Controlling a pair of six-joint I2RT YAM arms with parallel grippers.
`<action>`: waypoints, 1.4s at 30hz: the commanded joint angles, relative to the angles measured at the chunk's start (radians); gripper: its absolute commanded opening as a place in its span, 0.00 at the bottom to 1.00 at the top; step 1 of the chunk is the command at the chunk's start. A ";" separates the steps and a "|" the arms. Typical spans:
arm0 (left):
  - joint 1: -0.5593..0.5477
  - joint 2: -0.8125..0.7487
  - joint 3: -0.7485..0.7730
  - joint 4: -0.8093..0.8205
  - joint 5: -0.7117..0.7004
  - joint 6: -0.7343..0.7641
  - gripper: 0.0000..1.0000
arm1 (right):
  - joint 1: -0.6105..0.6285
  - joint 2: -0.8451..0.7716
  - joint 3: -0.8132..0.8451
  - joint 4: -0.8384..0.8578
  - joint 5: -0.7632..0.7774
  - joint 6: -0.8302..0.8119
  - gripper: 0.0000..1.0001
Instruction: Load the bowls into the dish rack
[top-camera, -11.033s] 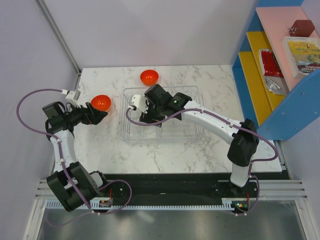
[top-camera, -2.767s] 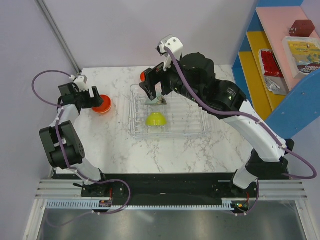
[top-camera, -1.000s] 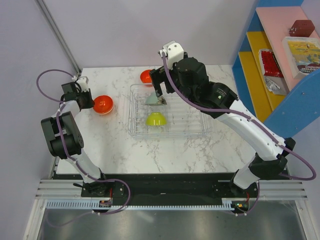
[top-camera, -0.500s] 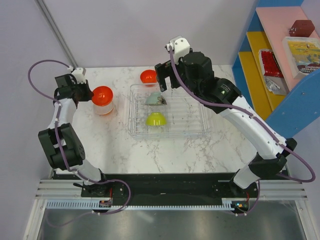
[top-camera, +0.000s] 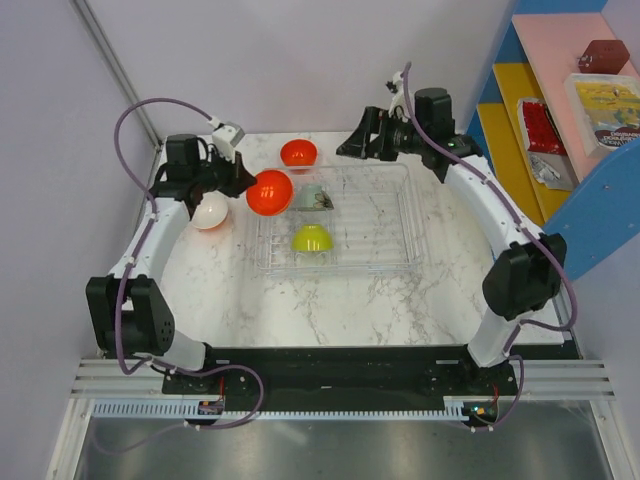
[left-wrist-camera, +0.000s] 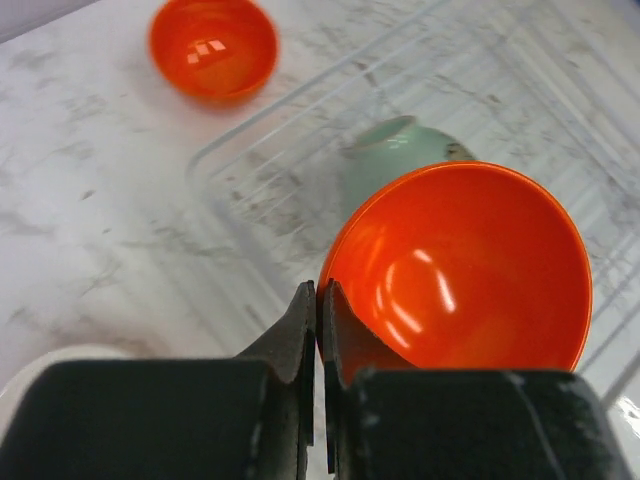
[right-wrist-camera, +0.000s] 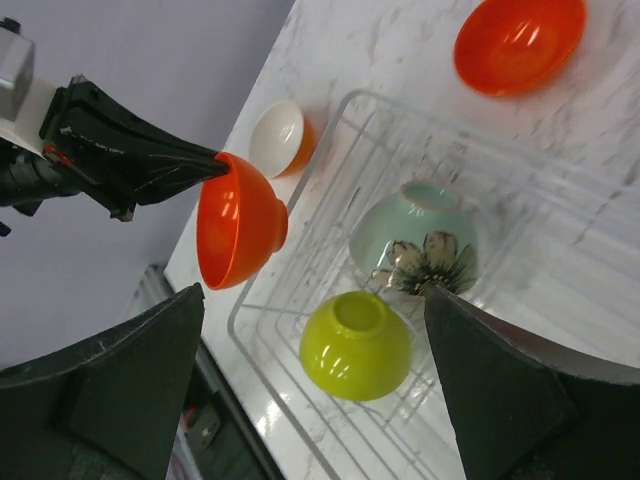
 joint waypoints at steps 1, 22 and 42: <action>-0.094 0.060 0.112 0.026 0.101 0.025 0.02 | 0.000 0.078 -0.136 0.248 -0.354 0.228 0.98; -0.289 0.071 0.159 0.109 0.096 -0.014 0.02 | -0.006 0.105 -0.561 1.212 -0.491 0.850 0.98; -0.321 0.016 0.142 0.147 0.004 -0.018 0.02 | -0.003 0.157 -0.563 1.136 -0.454 0.777 0.98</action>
